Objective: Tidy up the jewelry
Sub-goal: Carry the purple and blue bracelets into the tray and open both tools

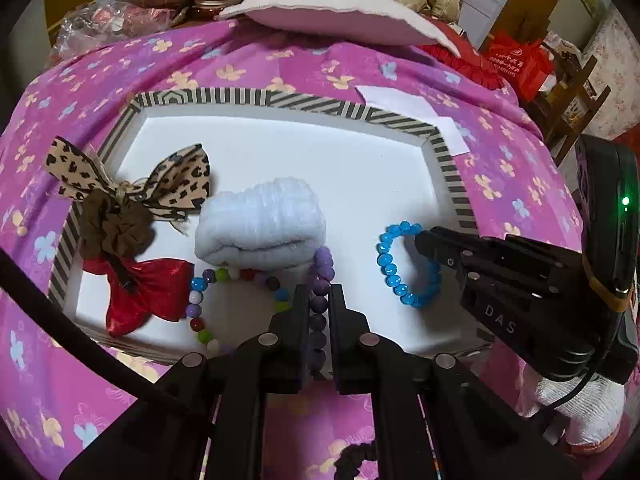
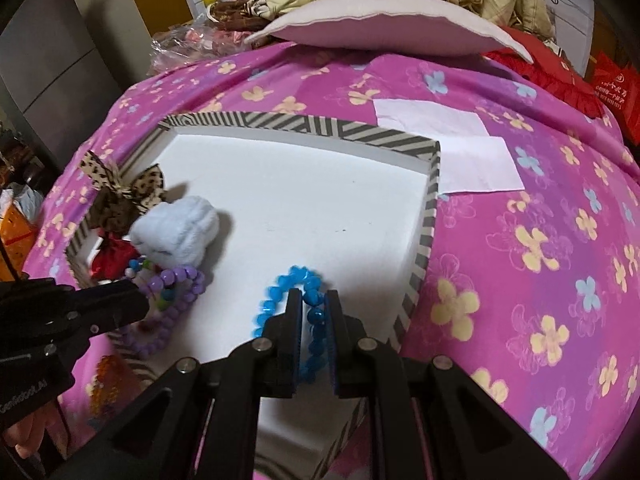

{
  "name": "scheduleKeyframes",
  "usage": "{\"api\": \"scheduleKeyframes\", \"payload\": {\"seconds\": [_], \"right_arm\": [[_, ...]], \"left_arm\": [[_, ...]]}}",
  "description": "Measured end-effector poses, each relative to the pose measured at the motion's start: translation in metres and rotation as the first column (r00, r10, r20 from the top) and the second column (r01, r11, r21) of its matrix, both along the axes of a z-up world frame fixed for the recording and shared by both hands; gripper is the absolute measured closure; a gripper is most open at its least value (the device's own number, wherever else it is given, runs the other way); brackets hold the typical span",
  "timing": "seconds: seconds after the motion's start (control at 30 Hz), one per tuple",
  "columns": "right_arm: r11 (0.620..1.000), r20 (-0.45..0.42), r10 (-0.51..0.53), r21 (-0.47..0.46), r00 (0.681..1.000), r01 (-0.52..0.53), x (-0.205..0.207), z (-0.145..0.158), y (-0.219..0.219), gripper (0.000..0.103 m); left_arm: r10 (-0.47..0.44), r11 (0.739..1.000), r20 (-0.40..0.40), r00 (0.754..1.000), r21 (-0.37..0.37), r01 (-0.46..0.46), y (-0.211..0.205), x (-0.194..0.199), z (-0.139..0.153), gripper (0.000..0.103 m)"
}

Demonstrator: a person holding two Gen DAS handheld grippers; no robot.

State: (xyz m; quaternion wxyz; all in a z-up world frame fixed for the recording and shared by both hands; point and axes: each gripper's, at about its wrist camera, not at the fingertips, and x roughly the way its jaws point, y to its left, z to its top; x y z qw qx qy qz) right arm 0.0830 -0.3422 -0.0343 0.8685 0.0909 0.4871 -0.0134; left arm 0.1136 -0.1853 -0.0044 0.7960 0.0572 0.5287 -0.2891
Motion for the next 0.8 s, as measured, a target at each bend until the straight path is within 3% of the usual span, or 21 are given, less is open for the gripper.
{"api": "scheduleKeyframes", "payload": {"seconds": [0.2, 0.33, 0.7, 0.8], "right_arm": [[1.0, 0.006, -0.004, -0.023, 1.0, 0.004, -0.003, 0.002, 0.0, 0.09], [1.0, 0.02, -0.013, -0.003, 1.0, 0.013, -0.011, 0.009, -0.004, 0.078], [0.999, 0.058, -0.025, 0.039, 0.998, 0.022, -0.036, 0.026, -0.006, 0.07], [0.999, 0.074, -0.023, 0.049, 0.997, 0.019, -0.046, 0.033, -0.004, 0.064]], "left_arm": [[0.004, 1.0, -0.014, 1.0, 0.005, -0.004, -0.002, 0.002, -0.009, 0.072], [-0.001, 1.0, -0.012, 1.0, 0.004, 0.001, -0.004, 0.001, -0.009, 0.072], [0.013, 1.0, -0.035, 0.999, -0.017, -0.014, -0.001, -0.004, -0.005, 0.072], [0.017, 0.999, -0.049, 0.999, -0.037, -0.019, 0.004, -0.006, -0.001, 0.063]]}}
